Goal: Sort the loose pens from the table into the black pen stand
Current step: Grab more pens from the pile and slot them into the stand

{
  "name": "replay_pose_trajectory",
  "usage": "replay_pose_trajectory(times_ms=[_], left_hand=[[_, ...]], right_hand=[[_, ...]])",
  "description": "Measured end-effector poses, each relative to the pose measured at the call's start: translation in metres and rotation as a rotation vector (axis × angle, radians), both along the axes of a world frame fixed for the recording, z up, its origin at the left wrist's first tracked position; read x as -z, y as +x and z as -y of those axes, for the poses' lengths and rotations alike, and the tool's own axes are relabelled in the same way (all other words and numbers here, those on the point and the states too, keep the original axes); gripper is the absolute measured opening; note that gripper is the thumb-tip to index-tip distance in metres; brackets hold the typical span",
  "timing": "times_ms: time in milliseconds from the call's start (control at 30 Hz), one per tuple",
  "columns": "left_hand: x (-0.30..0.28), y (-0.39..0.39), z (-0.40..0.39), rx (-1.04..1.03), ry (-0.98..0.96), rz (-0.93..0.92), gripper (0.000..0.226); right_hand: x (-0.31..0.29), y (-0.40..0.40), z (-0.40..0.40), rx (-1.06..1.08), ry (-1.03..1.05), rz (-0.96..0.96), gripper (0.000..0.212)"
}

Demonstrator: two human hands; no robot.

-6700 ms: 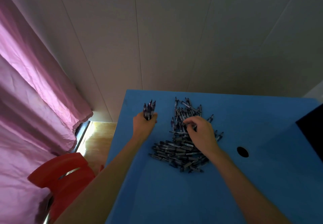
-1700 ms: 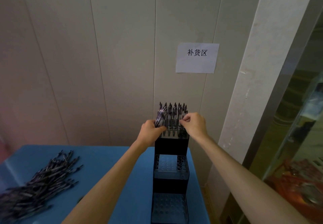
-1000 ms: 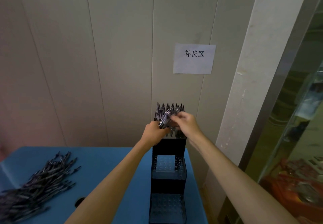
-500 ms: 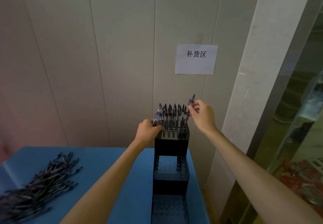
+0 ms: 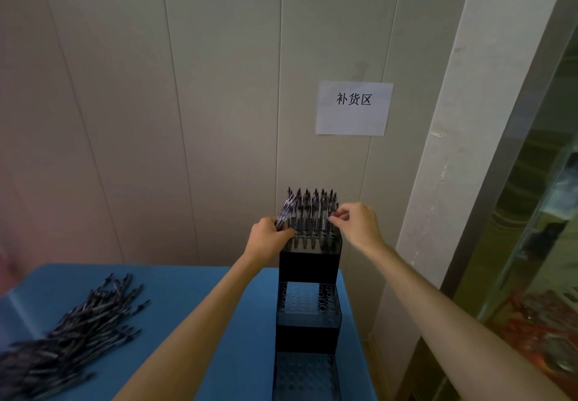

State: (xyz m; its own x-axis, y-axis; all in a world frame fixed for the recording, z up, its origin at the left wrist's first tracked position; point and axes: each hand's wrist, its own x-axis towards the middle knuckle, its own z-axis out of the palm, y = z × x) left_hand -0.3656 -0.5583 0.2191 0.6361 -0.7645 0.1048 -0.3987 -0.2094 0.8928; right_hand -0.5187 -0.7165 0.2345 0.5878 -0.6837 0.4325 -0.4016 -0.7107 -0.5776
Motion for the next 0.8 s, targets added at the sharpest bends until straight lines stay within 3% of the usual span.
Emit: replay_pose_trajectory(times_ms=[233, 400, 667, 800], left_hand=[[0.002, 0.002, -0.004, 0.012, -0.003, -0.033, 0.036], [0.001, 0.002, -0.008, 0.013, -0.017, -0.063, 0.031], [0.002, -0.002, -0.007, 0.045, -0.044, -0.173, 0.024], [0.002, -0.003, -0.011, 0.076, -0.058, -0.176, 0.028]], right_hand=[[0.004, 0.002, -0.003, 0.061, 0.001, -0.03, 0.016], [0.005, -0.002, -0.004, 0.19, -0.009, -0.079, 0.04], [-0.022, 0.026, -0.064, -0.219, 0.411, 0.071, 0.002], [-0.019, 0.035, -0.074, -0.285, 0.536, 0.101, 0.016]])
